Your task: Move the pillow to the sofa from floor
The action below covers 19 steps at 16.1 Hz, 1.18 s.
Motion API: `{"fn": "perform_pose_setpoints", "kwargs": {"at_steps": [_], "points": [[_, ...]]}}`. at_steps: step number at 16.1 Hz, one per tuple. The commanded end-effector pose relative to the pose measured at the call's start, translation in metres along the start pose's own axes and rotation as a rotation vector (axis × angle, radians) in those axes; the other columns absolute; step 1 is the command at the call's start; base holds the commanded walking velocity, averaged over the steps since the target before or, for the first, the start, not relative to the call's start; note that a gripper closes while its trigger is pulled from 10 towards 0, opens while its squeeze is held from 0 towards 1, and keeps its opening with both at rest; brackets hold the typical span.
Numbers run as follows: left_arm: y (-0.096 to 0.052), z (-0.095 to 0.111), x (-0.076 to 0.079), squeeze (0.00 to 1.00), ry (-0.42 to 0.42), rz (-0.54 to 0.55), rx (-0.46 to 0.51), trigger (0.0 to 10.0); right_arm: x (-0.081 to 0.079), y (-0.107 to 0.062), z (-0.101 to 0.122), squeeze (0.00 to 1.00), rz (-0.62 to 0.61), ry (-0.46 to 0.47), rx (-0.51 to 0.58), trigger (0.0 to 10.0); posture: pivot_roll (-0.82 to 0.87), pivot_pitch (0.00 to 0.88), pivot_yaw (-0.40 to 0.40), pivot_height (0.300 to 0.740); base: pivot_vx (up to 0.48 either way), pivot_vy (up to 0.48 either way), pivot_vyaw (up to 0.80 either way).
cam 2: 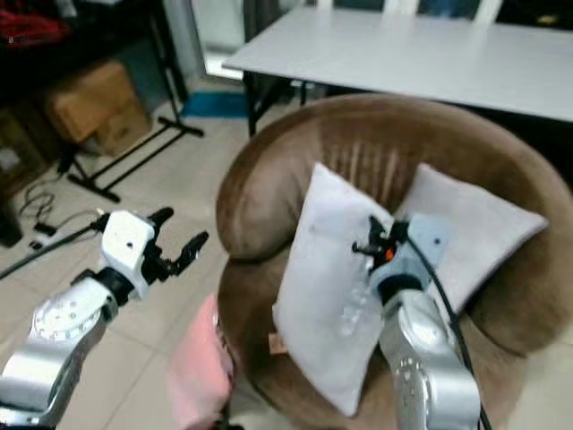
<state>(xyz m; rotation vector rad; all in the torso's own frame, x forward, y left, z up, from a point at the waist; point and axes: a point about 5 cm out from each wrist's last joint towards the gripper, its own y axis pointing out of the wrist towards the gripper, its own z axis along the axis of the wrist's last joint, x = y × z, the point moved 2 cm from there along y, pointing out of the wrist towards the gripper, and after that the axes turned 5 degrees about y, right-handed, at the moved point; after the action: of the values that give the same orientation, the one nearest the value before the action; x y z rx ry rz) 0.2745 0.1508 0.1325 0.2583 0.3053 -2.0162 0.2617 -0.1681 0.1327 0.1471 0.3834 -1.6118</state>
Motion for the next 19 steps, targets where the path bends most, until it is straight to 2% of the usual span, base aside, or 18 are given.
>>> {"fn": "perform_pose_setpoints", "kwargs": {"at_steps": [1,9,16,19], "points": [[-0.004,0.001,-0.004,0.00,0.008,0.025,0.005,10.0,-0.006,-0.002,0.010,0.00,0.026,-0.001,0.036,10.0,-0.02,0.000,0.048,0.740,0.000,0.000,0.00],[-0.006,0.002,-0.003,0.00,0.018,0.042,0.018,10.0,-0.019,-0.001,0.010,0.00,0.106,-0.027,0.015,10.0,-0.02,0.000,0.030,0.740,0.000,0.000,0.00],[-0.007,0.002,-0.003,0.00,0.019,0.058,0.022,10.0,-0.017,0.002,0.009,0.00,0.107,-0.032,0.007,10.0,-0.01,0.000,0.022,0.740,0.000,-0.299,0.00],[-0.007,0.002,-0.005,0.00,0.024,0.063,0.024,10.0,-0.023,0.002,0.010,0.00,0.138,-0.030,0.010,10.0,-0.01,0.000,0.026,0.740,0.000,-0.399,0.00]]}}
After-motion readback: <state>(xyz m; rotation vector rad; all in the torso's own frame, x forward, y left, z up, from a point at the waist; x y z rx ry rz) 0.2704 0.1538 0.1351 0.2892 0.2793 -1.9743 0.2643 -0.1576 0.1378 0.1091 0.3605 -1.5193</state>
